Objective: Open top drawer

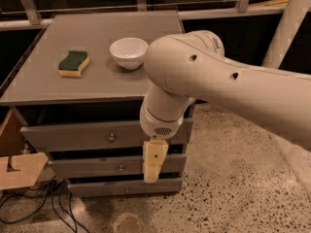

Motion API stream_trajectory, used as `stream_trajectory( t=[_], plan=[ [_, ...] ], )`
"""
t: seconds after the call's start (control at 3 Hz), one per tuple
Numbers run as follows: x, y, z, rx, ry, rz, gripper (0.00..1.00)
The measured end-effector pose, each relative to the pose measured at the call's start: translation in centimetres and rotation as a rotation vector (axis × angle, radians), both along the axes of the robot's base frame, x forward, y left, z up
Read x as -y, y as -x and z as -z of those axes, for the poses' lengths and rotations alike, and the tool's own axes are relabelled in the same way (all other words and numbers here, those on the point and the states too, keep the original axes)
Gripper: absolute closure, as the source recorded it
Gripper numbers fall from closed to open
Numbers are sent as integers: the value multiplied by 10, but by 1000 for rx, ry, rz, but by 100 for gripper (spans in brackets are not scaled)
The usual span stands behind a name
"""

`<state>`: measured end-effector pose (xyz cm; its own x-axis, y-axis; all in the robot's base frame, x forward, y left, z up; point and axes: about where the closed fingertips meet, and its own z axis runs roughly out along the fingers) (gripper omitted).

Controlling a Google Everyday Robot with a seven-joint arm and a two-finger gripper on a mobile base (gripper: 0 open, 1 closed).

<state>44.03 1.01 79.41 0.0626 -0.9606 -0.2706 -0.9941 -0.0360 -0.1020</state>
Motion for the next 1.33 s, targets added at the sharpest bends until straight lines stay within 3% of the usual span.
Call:
stream_trajectory(
  t=[0.67, 1.0, 1.33],
  plan=[
    [-5, -5, 13, 9, 13, 24, 0],
    [-17, -22, 26, 39, 29, 50, 0],
    [-41, -78, 55, 101, 71, 49, 0]
  ],
)
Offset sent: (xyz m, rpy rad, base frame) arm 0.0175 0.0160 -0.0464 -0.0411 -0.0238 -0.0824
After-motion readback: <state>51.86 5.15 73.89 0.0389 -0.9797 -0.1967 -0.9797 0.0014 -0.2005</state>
